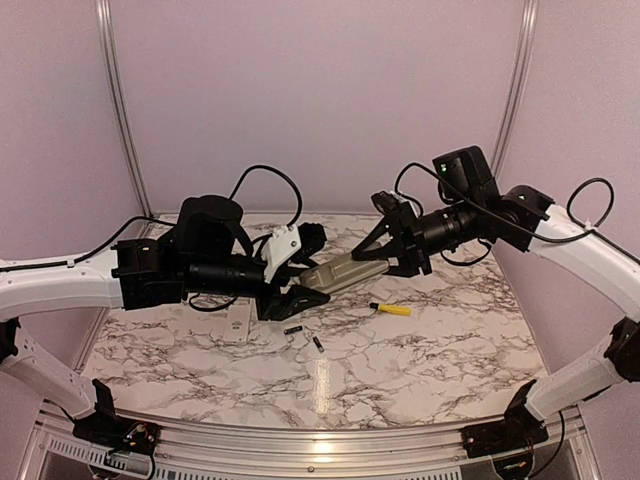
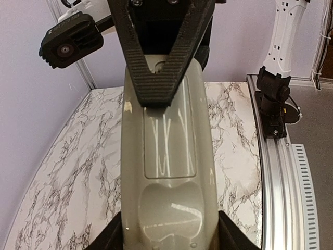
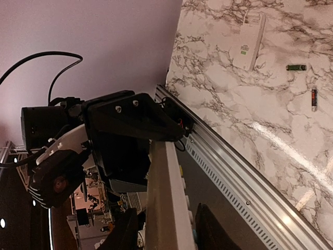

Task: Unload the batteries from the remote control
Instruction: Pass from the left arm to the right

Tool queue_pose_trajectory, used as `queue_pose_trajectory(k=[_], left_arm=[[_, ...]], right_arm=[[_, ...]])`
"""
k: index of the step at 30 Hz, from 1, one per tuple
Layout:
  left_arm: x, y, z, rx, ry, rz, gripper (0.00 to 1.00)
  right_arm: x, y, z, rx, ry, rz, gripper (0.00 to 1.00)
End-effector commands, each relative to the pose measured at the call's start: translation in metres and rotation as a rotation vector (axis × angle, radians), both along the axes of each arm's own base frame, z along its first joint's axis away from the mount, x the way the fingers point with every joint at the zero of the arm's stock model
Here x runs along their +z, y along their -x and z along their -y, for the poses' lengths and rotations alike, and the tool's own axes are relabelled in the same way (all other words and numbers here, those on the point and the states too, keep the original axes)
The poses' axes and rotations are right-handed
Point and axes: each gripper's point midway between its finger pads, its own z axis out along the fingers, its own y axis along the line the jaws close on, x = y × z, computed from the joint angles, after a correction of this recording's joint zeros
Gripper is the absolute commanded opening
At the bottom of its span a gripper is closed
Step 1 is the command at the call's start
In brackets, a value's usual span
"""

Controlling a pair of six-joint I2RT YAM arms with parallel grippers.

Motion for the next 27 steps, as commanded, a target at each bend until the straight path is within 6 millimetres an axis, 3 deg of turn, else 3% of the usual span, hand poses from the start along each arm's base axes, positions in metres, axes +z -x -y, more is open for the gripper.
queue_pose_trajectory(k=[1, 7, 9, 12, 14, 17, 19, 27], left_arm=[[0.011, -0.002, 0.005, -0.001, 0.012, 0.034, 0.00], [0.011, -0.004, 0.003, 0.017, 0.016, 0.031, 0.00], [0.014, -0.004, 0.003, 0.019, 0.024, 0.025, 0.15], [0.021, -0.003, 0.000, 0.030, 0.051, 0.011, 0.57], [0.026, -0.004, -0.003, 0.055, 0.078, 0.001, 0.75], [0.033, -0.009, -0.010, 0.115, 0.115, -0.024, 0.94], [0.041, -0.017, -0.016, 0.186, 0.153, -0.059, 0.99], [0.082, -0.047, -0.051, 0.491, 0.388, -0.307, 0.99]], right_arm=[[0.002, 0.007, -0.007, 0.055, -0.029, -0.001, 0.31], [-0.002, 0.007, -0.008, 0.070, -0.028, -0.003, 0.05], [-0.003, 0.007, -0.010, 0.072, -0.035, 0.001, 0.00], [-0.005, 0.002, -0.010, 0.067, -0.038, 0.021, 0.00], [-0.003, -0.005, -0.007, 0.049, -0.045, 0.041, 0.00], [0.005, -0.022, 0.000, 0.014, -0.076, 0.100, 0.00], [0.008, -0.038, 0.007, -0.018, -0.090, 0.139, 0.00], [0.036, -0.086, 0.019, -0.115, -0.253, 0.346, 0.00]])
